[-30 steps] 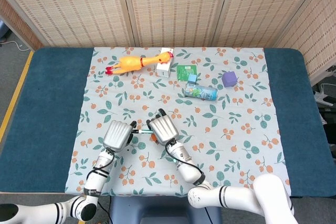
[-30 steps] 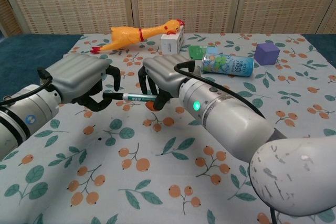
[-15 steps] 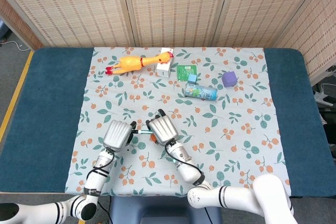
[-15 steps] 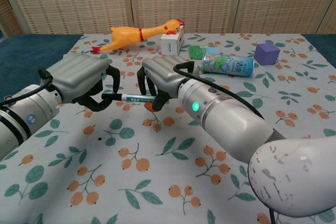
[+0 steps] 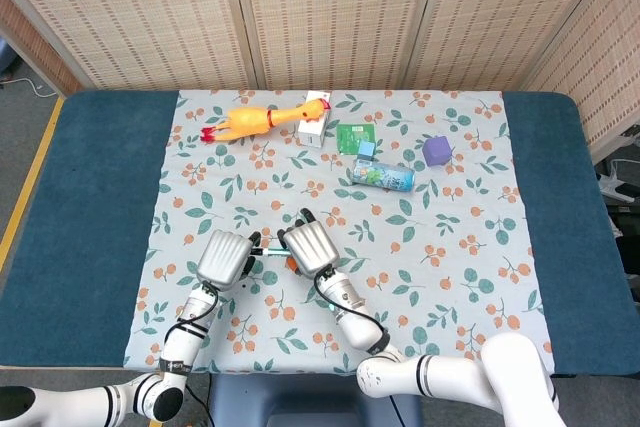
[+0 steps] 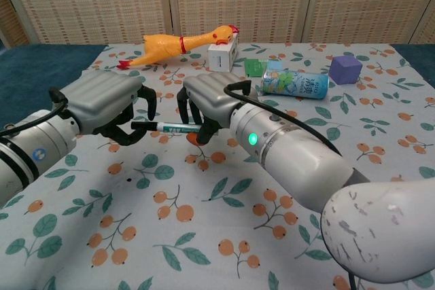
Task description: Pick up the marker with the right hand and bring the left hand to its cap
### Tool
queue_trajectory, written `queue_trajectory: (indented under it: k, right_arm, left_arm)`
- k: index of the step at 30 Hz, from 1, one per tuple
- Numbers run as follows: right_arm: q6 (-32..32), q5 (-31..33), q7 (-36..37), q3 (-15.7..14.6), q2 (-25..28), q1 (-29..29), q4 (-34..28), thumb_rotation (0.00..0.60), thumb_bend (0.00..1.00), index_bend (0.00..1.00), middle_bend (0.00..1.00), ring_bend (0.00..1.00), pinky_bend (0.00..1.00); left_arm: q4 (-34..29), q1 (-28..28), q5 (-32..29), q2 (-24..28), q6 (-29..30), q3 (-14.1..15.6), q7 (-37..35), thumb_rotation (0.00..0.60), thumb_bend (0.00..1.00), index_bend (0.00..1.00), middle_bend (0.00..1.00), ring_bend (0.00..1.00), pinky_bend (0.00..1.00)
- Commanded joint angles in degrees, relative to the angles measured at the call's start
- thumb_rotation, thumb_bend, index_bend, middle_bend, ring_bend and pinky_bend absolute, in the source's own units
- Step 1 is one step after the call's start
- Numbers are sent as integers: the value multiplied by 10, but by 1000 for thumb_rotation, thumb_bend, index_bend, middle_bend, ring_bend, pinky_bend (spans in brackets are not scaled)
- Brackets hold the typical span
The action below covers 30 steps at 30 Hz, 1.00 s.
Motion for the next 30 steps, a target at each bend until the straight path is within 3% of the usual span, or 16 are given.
queue_trajectory:
  k: [1, 21, 30]
  right_arm:
    - [1, 0, 2, 2, 1, 0, -2, 600, 366, 980, 767, 409, 175]
    - [-1, 6, -6, 0, 1, 0, -8, 600, 366, 979, 767, 409, 175]
    - [-1, 8, -12, 1, -3, 1, -6, 600, 367, 980, 767, 409, 175]
  left_arm:
    - [-1, 0, -1, 1, 1, 0, 0, 600, 373, 442, 999, 919, 1000]
    - [1, -3, -1, 3, 5, 1, -3, 600, 371, 476, 1000, 920, 1000]
    - [4, -4, 2, 4, 4, 3, -9, 600, 366, 558, 1000, 923, 1000]
